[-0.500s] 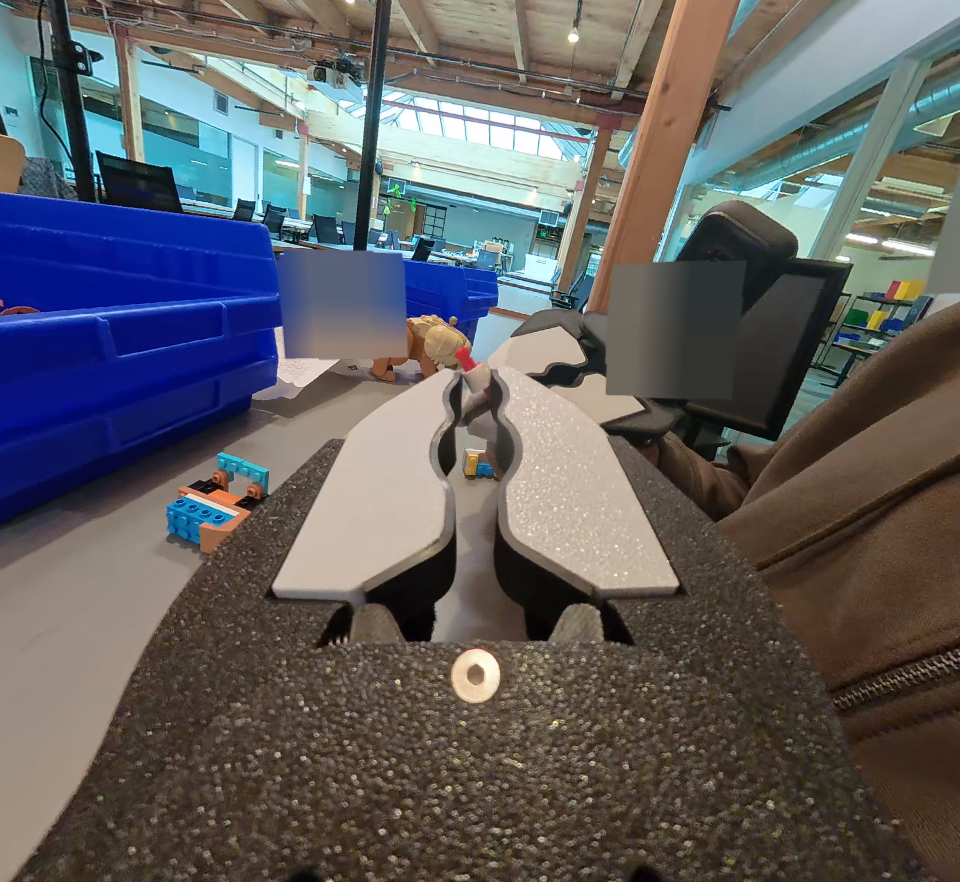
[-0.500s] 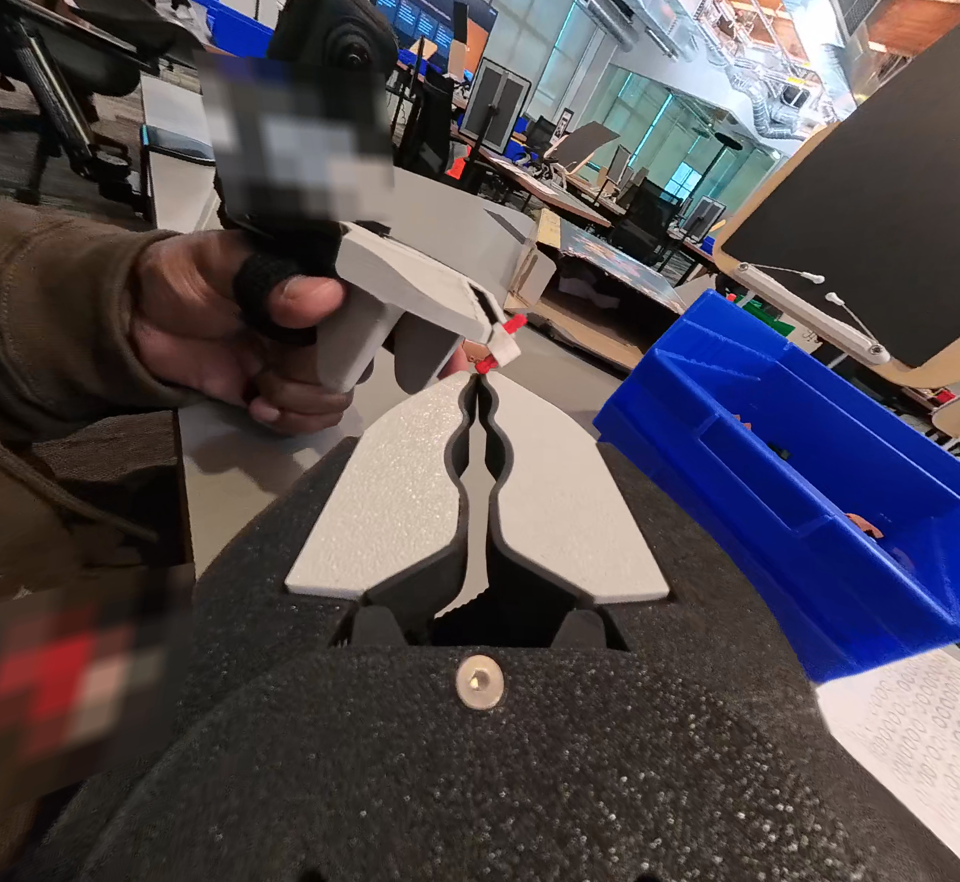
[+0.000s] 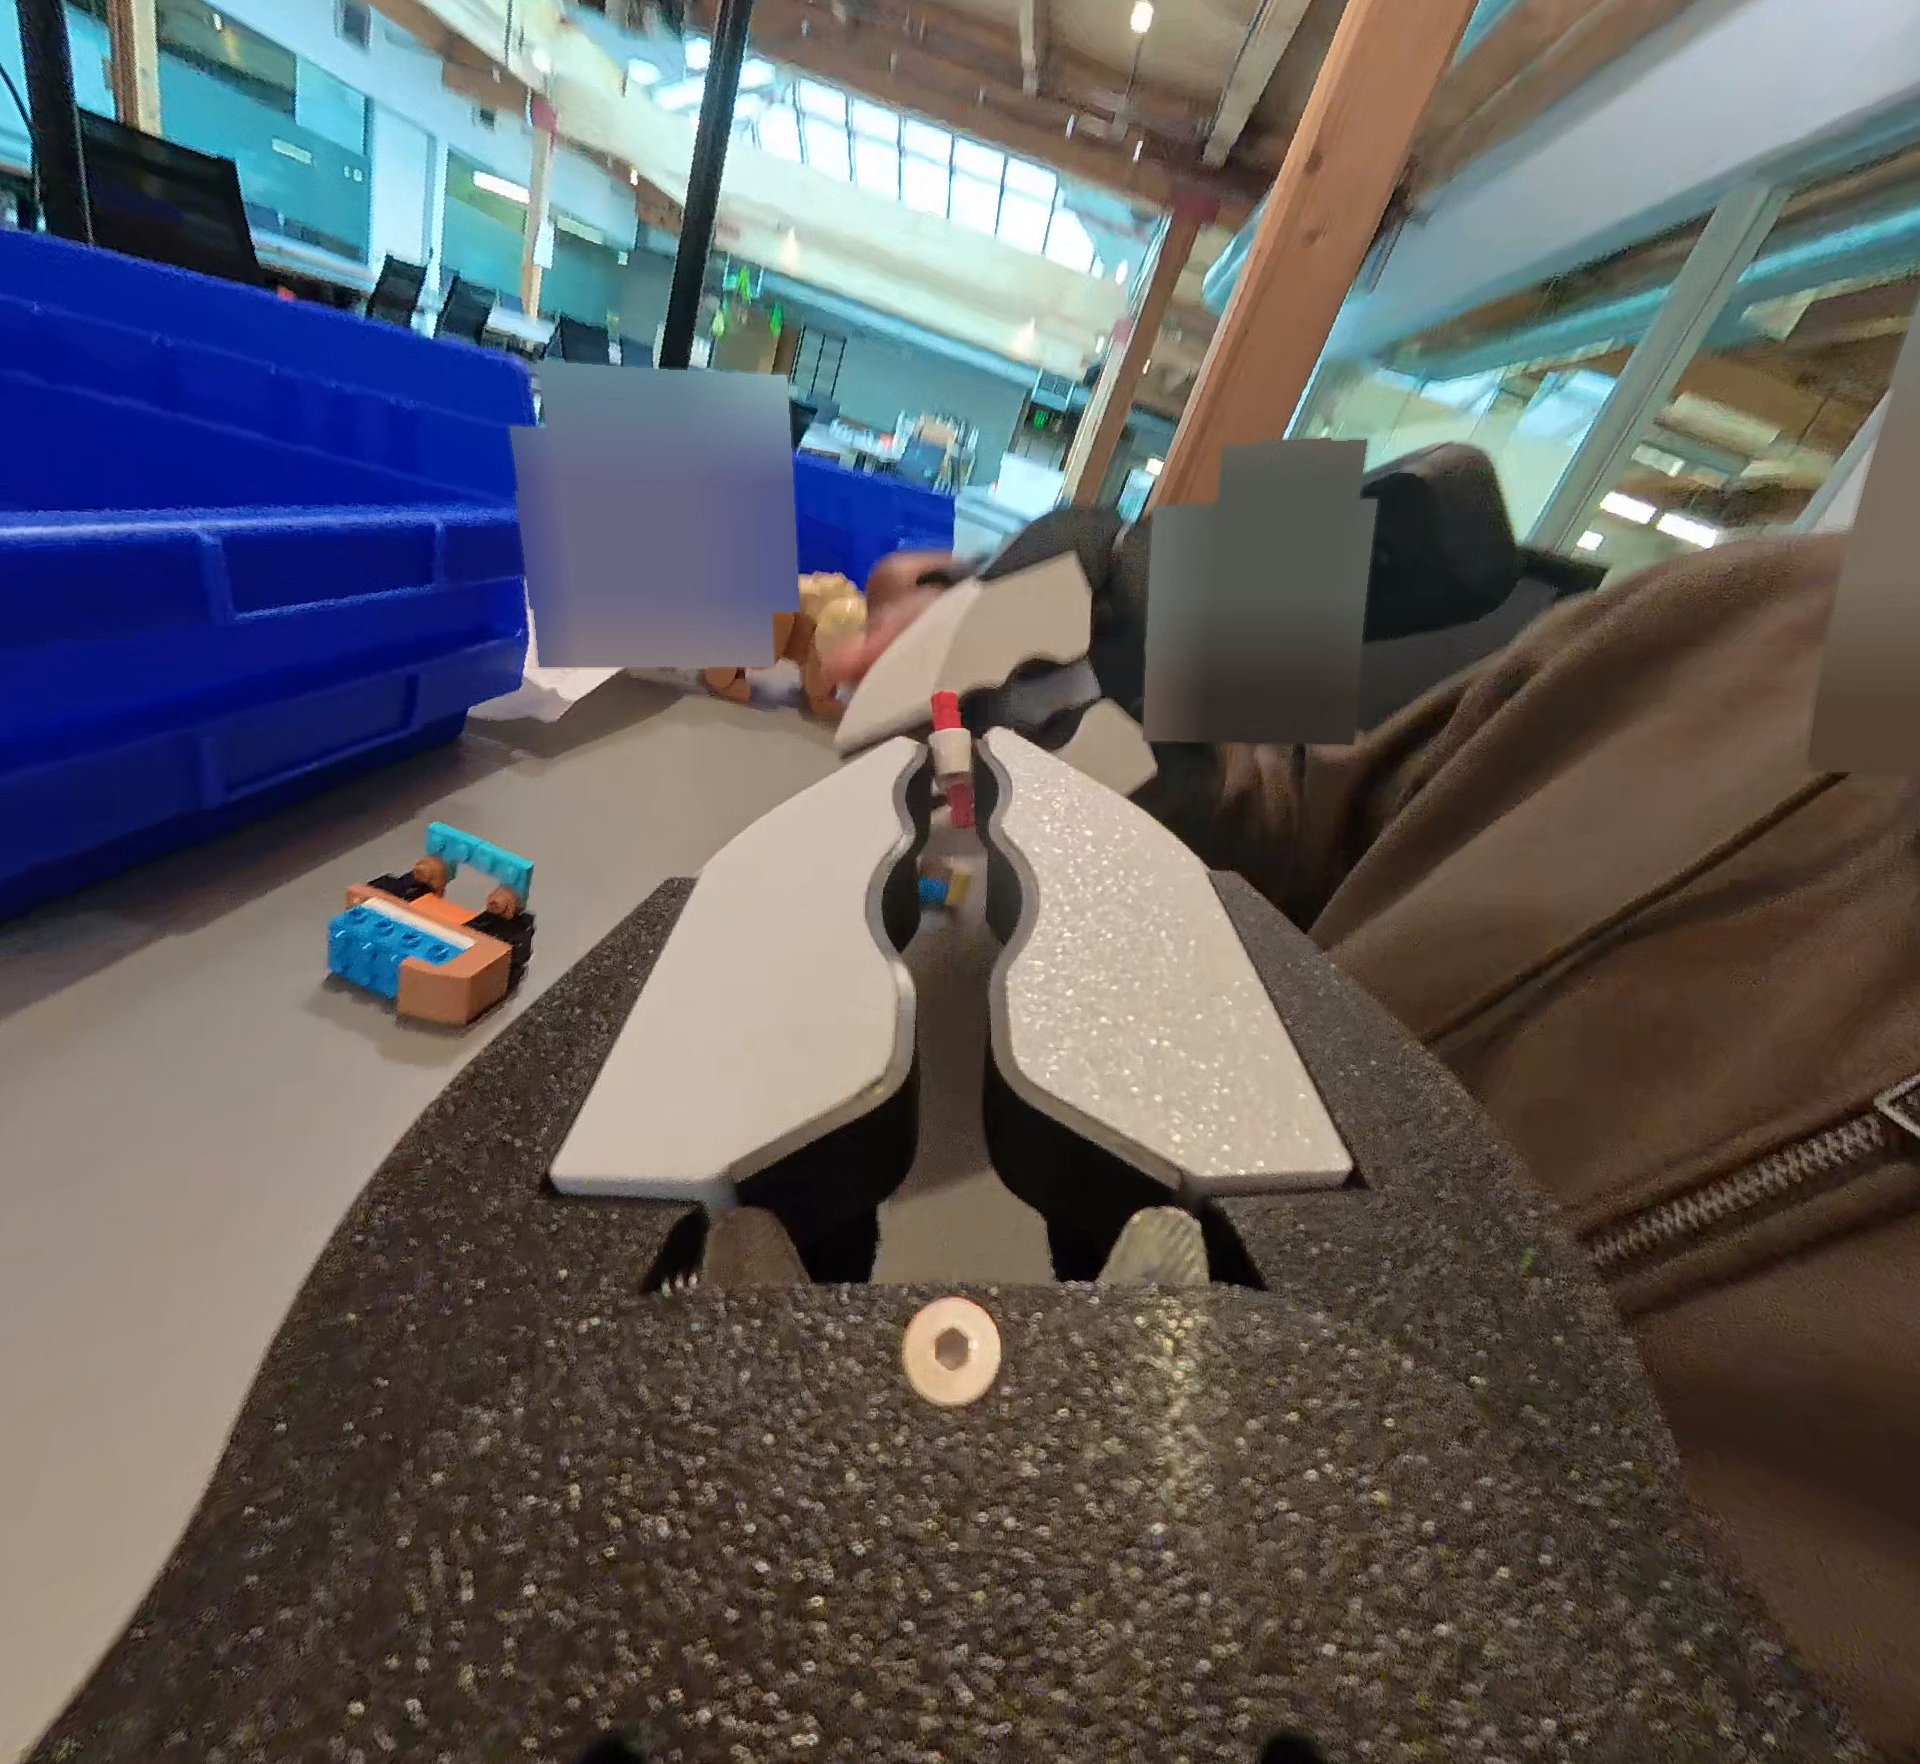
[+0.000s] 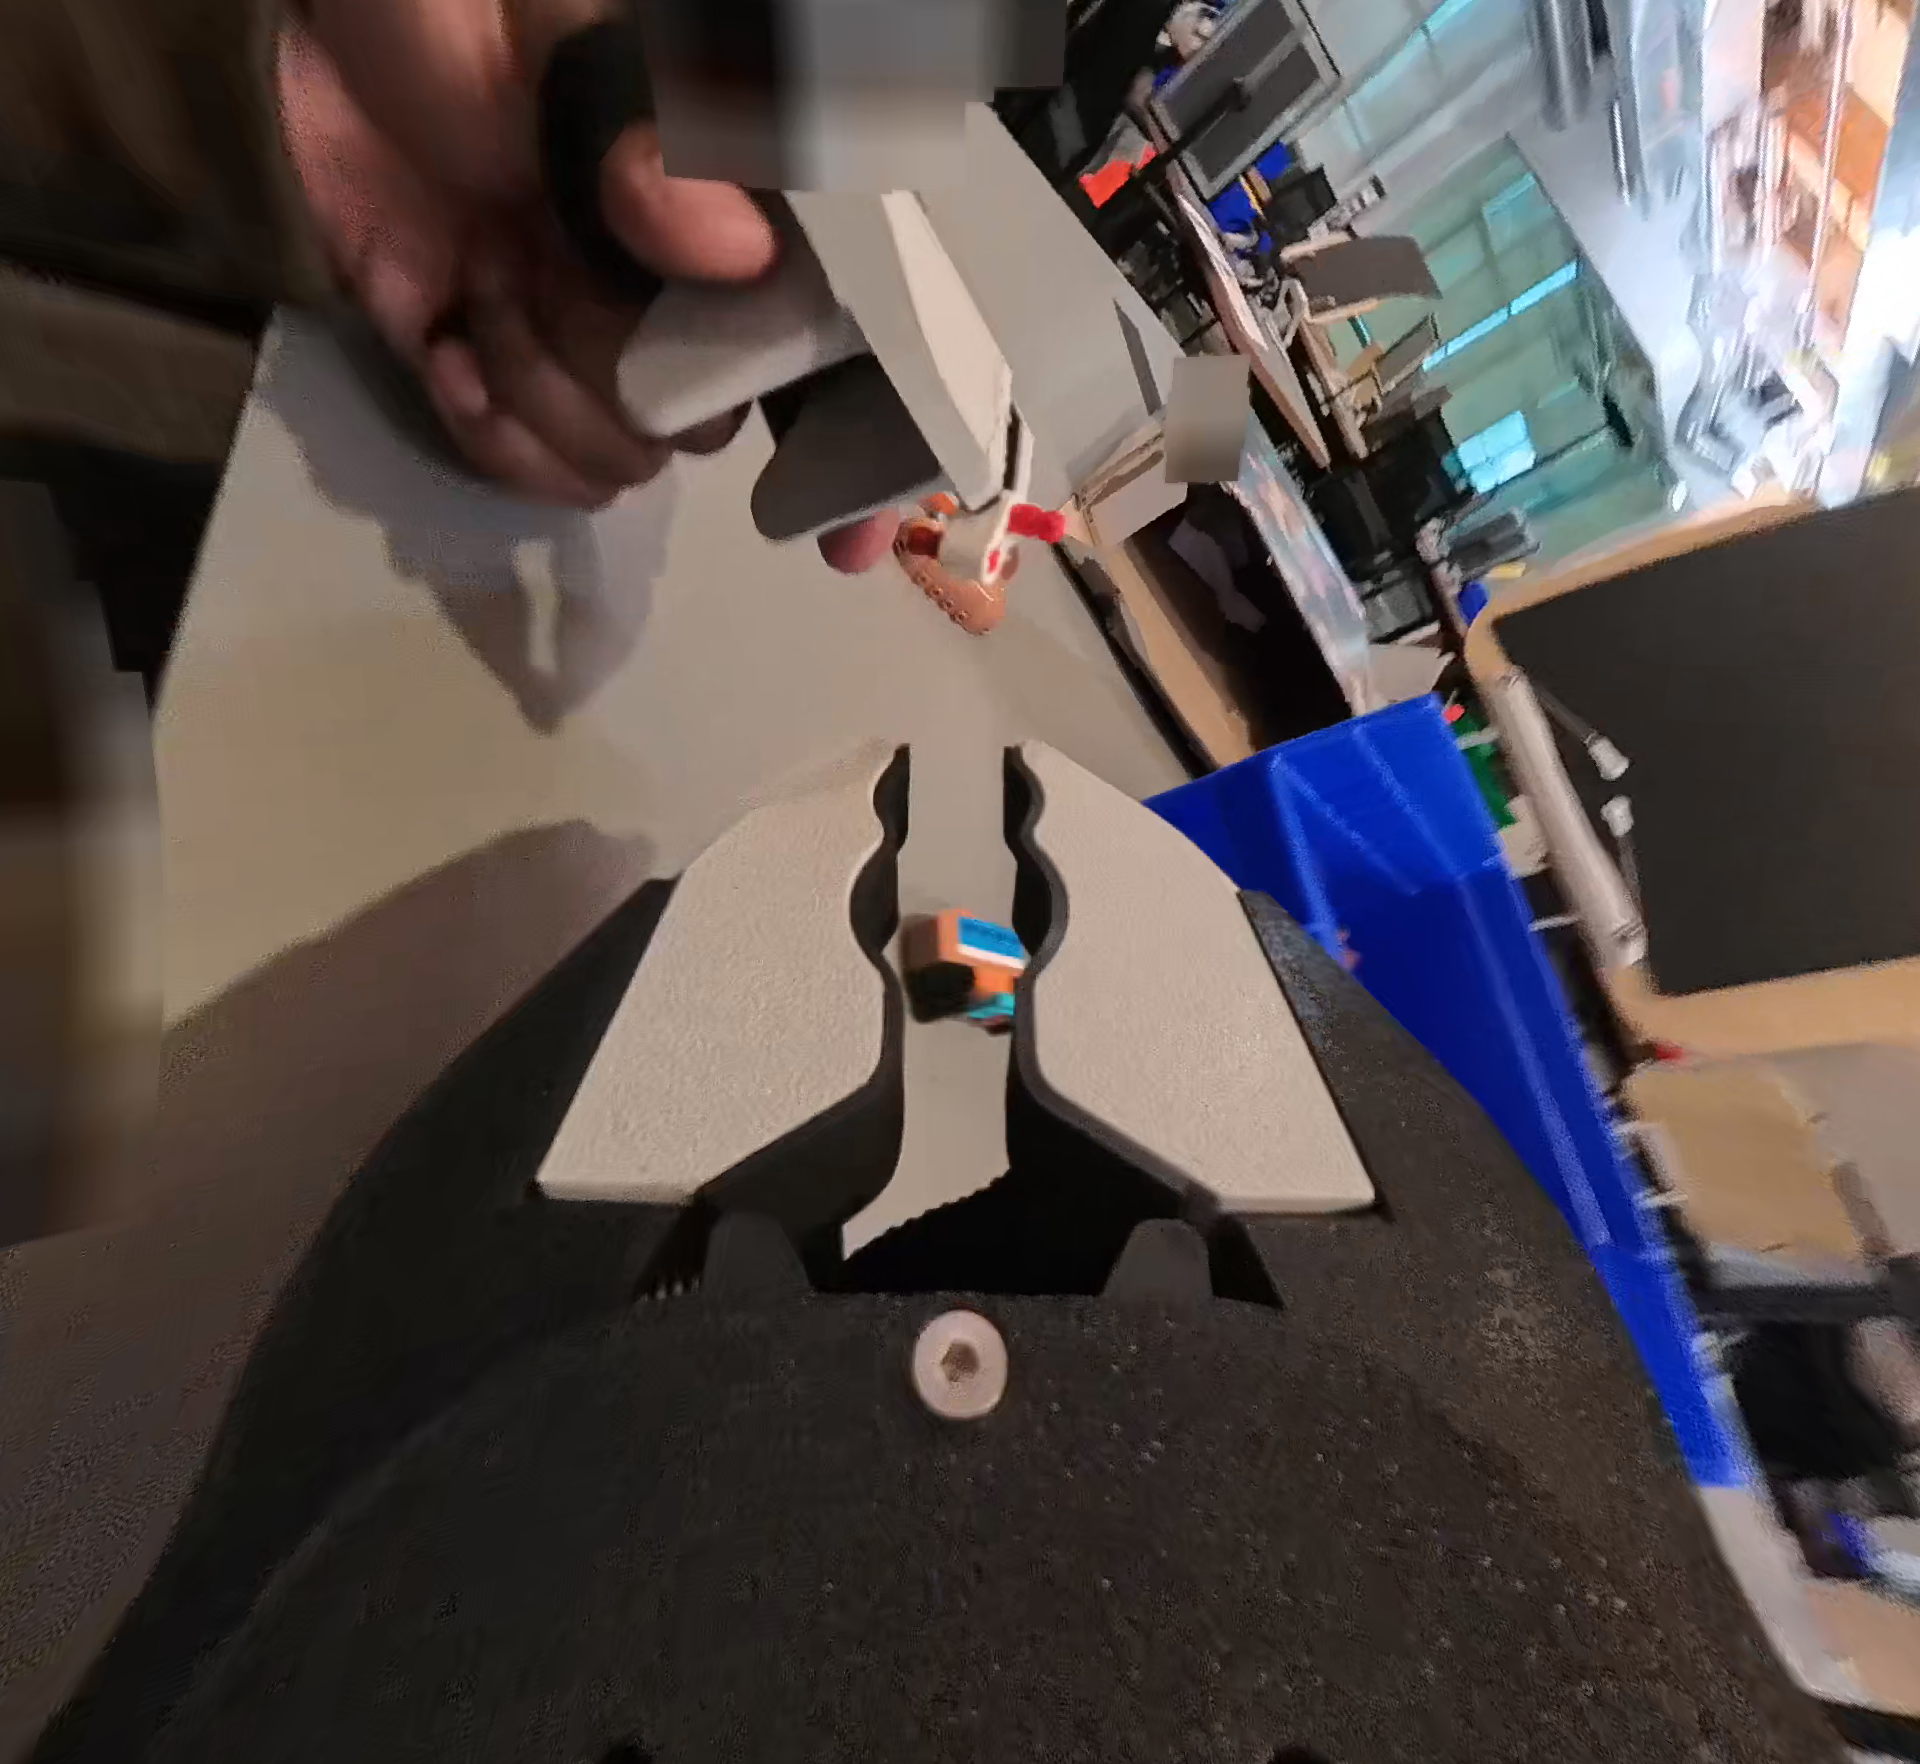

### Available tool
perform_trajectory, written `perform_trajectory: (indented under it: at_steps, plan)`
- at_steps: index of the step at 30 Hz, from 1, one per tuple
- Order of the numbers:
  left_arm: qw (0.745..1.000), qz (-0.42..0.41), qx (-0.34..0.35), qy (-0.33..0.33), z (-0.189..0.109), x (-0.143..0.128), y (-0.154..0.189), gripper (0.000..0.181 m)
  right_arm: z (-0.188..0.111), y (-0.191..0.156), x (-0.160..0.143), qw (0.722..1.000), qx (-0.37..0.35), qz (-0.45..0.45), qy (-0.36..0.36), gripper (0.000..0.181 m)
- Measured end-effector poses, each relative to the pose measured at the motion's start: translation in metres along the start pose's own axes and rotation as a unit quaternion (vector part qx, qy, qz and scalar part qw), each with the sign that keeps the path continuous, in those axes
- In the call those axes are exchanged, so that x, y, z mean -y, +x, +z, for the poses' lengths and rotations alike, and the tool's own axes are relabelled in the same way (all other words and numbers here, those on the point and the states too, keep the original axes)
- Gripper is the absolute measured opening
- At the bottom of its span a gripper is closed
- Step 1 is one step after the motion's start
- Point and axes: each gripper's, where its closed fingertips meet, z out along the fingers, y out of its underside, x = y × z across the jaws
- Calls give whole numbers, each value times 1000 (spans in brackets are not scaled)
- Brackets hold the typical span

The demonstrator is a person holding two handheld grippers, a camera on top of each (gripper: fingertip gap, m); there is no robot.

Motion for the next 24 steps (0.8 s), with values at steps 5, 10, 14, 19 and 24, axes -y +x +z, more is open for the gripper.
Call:
perform_trajectory:
  at_steps: [5, 10, 14, 19, 24]
  plan:
    - [990, 69, 65, -103, -1, -15, -24, 7, 4, 19, -5, 990, 14, -136, 22, 23]
    - [982, 92, 111, -119, 3, -13, -53, 7, 25, 46, -29, 994, -3, -96, 55, 24]
    - [991, 44, 80, -96, 10, -16, -51, 7, 29, 60, -49, 997, -24, -15, 74, 24]
    - [992, 53, 63, -96, 12, -24, -37, 7, 13, 62, -42, 997, -34, -10, 62, 25]
    - [990, 86, 33, -104, 15, -23, -11, 7, -21, 47, -2, 994, -53, -55, 84, 24]
